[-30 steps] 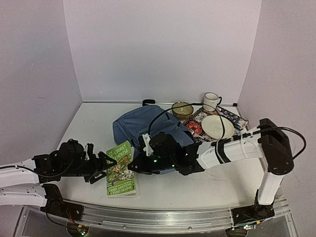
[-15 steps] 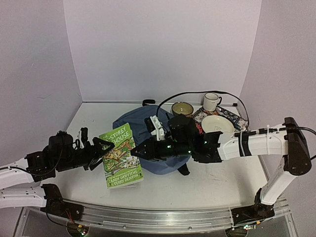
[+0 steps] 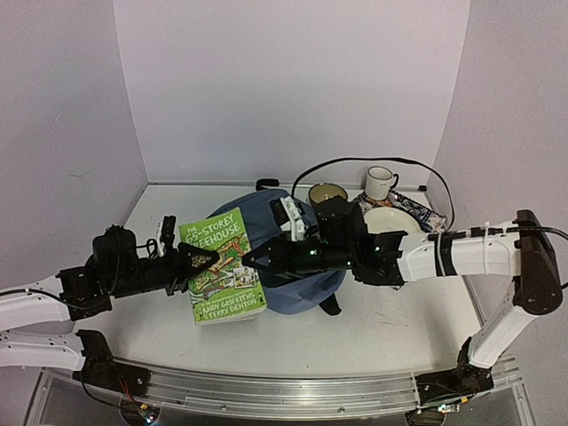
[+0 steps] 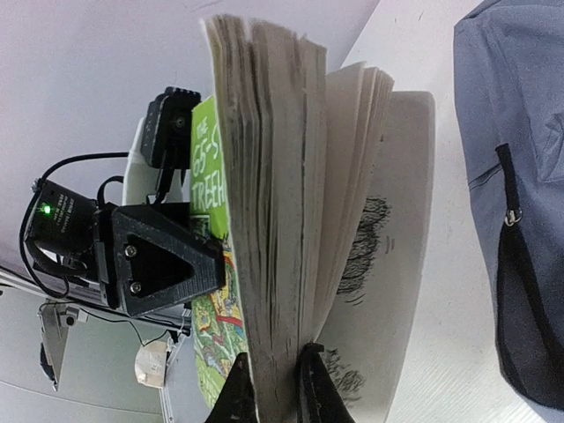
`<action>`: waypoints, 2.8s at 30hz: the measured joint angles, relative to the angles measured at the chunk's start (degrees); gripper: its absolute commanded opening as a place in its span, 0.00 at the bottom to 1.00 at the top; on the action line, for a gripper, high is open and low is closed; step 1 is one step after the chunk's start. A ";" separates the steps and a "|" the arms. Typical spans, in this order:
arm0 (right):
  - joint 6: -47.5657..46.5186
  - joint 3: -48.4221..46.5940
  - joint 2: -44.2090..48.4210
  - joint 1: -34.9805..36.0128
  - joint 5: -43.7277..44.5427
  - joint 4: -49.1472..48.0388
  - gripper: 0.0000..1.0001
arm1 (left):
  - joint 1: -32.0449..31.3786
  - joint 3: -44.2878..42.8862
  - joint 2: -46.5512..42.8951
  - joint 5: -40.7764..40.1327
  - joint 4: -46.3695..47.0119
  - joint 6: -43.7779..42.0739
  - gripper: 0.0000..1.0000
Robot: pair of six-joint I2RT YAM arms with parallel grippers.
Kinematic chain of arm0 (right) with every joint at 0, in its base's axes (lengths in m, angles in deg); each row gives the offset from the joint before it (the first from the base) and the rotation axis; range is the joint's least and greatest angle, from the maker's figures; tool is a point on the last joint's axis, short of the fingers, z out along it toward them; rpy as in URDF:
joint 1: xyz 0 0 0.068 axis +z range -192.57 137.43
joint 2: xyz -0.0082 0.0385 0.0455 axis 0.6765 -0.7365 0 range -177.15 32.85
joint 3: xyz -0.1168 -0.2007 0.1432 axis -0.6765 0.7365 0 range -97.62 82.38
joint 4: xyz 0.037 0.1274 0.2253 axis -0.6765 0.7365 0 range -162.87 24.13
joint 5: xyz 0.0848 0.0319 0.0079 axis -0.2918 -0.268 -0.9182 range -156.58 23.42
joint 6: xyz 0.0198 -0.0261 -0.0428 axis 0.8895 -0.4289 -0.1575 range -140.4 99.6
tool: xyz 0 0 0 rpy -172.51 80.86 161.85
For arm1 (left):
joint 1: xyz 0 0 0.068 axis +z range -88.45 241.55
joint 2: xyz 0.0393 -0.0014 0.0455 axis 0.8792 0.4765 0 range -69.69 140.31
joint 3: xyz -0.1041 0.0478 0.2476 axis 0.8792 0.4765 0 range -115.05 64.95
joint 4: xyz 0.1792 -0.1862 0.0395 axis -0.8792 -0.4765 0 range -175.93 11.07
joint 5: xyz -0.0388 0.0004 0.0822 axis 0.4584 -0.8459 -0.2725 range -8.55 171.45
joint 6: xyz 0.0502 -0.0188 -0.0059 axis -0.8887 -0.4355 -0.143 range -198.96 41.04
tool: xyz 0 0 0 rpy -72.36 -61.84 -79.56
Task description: Pack the student bag
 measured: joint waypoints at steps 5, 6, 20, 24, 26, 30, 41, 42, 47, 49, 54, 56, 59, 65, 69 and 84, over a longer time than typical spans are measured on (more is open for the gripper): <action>0.03 0.01 0.05 -1.67 -0.26 -1.64 0.30 | 0.20 -1.53 0.60 -0.08 2.97 -0.87 0.14; 0.14 0.02 0.18 -1.85 0.17 -1.89 0.35 | 0.22 -1.66 0.62 -0.17 3.28 -0.83 0.08; 2.68 7.54 9.89 -3.01 7.79 -6.48 0.98 | -0.19 -5.67 4.73 -8.12 10.17 -1.35 0.00; 4.87 10.32 11.40 -3.01 9.96 -7.74 0.98 | -0.19 -5.90 7.30 -12.14 14.40 -1.03 0.00; 6.44 12.07 11.47 -3.01 10.57 -9.67 0.98 | -0.19 -6.14 8.62 -13.82 16.34 -0.76 0.00; 9.30 14.37 11.37 -3.01 10.53 -13.15 0.98 | -0.19 -6.30 11.74 -16.77 21.82 -0.48 0.00; 14.23 14.11 6.11 -3.05 8.22 -23.66 0.98 | -0.19 -10.30 20.00 -17.70 31.48 1.45 0.00; 14.55 14.10 5.67 -3.05 8.16 -23.91 0.98 | -0.19 -10.36 20.04 -17.70 32.12 1.61 0.00; 16.14 14.10 4.23 -3.05 7.84 -26.85 0.98 | -0.24 -10.96 20.13 -17.56 34.12 1.99 0.00; 16.31 14.09 4.07 -3.09 7.61 -28.86 0.98 | -0.22 -11.26 20.55 -17.24 35.06 2.47 0.00; 15.48 12.59 3.95 -3.26 6.82 -32.72 0.98 | -0.24 -11.54 21.62 -16.01 36.69 4.22 0.00; 14.92 11.76 3.94 -3.40 6.62 -33.89 0.95 | -0.24 -11.54 21.80 -15.53 37.14 5.01 0.00; 13.79 11.23 3.96 -3.72 6.50 -35.45 0.85 | -0.24 -11.52 21.84 -14.96 37.83 6.04 0.00; 12.09 10.59 3.96 -4.40 6.36 -36.14 0.59 | -0.24 -11.28 21.86 -14.71 39.43 8.28 0.00; 11.44 10.59 3.96 -4.52 6.37 -36.24 0.48 | -0.24 -10.71 21.86 -14.53 40.51 9.42 0.00; 9.21 12.55 3.96 -5.04 4.18 -35.24 0.00 | -0.72 -4.92 21.84 -14.38 44.85 10.94 0.39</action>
